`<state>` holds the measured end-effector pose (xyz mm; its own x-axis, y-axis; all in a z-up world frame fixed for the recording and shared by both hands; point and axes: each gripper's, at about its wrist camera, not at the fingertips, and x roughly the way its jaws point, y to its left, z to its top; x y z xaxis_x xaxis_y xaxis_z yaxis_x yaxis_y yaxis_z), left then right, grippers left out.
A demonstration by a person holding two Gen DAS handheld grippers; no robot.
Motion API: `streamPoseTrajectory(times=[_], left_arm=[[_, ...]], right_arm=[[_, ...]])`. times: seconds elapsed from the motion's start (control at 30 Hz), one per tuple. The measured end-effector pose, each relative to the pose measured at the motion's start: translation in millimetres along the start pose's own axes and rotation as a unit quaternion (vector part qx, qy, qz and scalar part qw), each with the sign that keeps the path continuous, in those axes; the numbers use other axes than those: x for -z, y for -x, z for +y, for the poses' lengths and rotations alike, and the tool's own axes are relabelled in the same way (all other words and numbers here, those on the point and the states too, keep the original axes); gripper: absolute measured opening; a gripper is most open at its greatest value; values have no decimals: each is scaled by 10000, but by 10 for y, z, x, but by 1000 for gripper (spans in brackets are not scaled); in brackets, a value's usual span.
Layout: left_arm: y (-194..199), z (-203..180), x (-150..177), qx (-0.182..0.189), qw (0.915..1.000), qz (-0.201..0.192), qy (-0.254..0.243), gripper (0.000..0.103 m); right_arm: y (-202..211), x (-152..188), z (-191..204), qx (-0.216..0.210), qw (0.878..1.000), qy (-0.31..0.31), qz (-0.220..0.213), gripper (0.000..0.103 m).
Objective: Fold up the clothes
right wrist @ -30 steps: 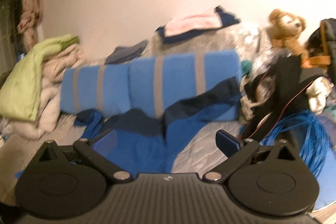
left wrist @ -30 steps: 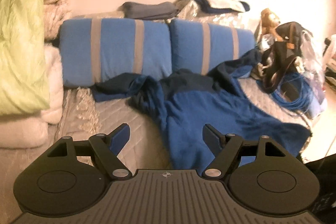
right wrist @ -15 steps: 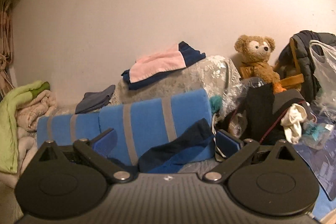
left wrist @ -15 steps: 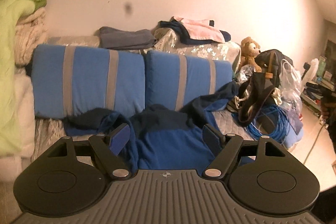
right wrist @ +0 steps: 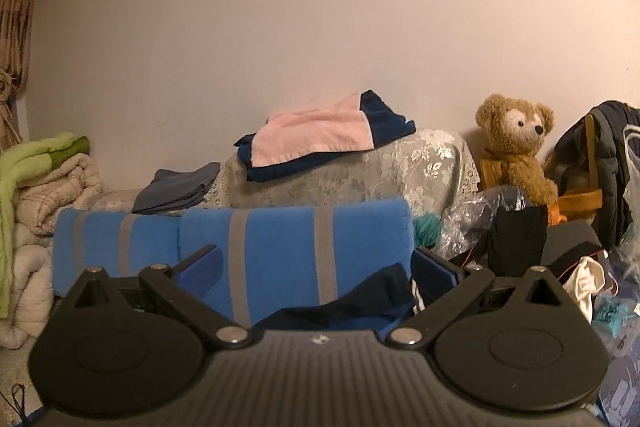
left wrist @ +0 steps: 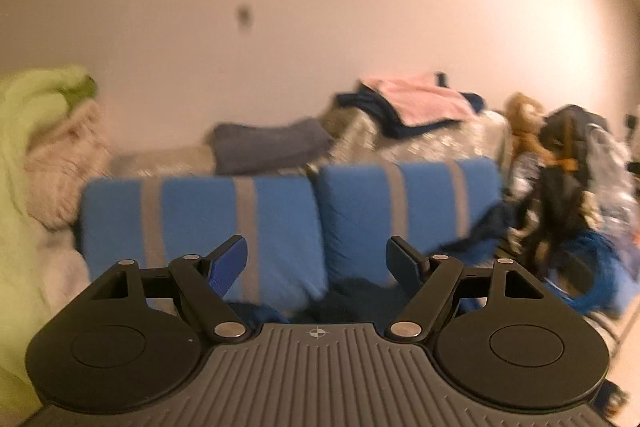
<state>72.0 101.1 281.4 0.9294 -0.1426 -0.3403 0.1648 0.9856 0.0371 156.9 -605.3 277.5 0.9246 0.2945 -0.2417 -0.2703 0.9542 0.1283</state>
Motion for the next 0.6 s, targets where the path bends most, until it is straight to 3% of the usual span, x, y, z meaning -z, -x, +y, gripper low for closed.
streamPoseTrajectory(times=[0.23,0.43,0.6], left_arm=[[-451,-135,398,-633,9978,-31,182,77],[-830,-232,853,-766,9952,363,491,77],[-1074,-388,1076,-584,9942,612,672,77]], right_arm=[[-446,455,170,492,9978,380,214,103],[-803,981,432,821,9917,811,569,103],[-1010,1254,592,560,9912,872,823,103]])
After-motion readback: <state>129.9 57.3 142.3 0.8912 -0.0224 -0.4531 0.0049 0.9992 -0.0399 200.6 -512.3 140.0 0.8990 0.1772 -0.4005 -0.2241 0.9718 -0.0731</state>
